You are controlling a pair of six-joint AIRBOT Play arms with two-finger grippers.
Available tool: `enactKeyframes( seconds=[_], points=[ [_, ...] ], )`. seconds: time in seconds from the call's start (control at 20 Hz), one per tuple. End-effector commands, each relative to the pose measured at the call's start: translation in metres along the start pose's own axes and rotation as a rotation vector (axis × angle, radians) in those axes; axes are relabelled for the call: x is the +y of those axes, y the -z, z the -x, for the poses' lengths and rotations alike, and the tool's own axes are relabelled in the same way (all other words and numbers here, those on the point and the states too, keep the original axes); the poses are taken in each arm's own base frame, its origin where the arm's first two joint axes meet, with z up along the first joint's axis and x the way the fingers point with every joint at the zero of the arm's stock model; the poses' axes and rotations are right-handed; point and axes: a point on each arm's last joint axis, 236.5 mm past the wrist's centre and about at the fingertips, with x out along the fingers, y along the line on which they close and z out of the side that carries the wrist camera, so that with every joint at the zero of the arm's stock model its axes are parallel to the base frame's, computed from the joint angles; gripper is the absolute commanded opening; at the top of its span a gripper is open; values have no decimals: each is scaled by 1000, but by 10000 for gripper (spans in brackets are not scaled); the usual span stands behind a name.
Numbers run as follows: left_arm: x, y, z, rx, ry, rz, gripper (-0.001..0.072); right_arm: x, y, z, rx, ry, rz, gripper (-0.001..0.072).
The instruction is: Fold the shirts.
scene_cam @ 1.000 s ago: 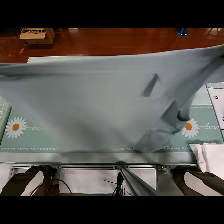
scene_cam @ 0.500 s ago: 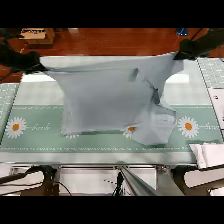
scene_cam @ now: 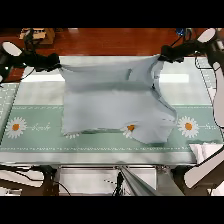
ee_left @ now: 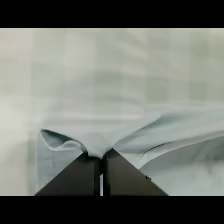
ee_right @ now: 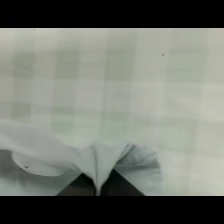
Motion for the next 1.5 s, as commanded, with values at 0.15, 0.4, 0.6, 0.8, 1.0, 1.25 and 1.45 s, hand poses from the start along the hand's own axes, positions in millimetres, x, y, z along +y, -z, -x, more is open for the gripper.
enactKeyframes(
  seconds=[0.15, 0.4, 0.6, 0.8, 1.0, 1.25, 1.45],
  points=[
    [42, 28, 30, 198, -72, -6, 547, -13, 28, 45, 146, 24, 59, 433],
    [97, 133, 122, 586, -109, 191, 518, -102, 94, 175, 362, 364, -49, 428],
    [84, 227, 111, 689, 17, 316, 522, -91, 145, 178, 380, 150, -174, 493],
    [64, 276, 87, 727, 111, 373, 530, -96, 179, 167, 343, 141, -214, 492],
    [56, 290, 73, 725, 123, 370, 530, -90, 195, 161, 328, 128, -218, 492],
    [49, 305, 67, 755, 114, 363, 530, -87, 197, 160, 329, 115, -221, 492],
    [50, 308, 52, 719, 62, 411, 529, -77, 193, 158, 314, 70, -234, 492]
  ],
)
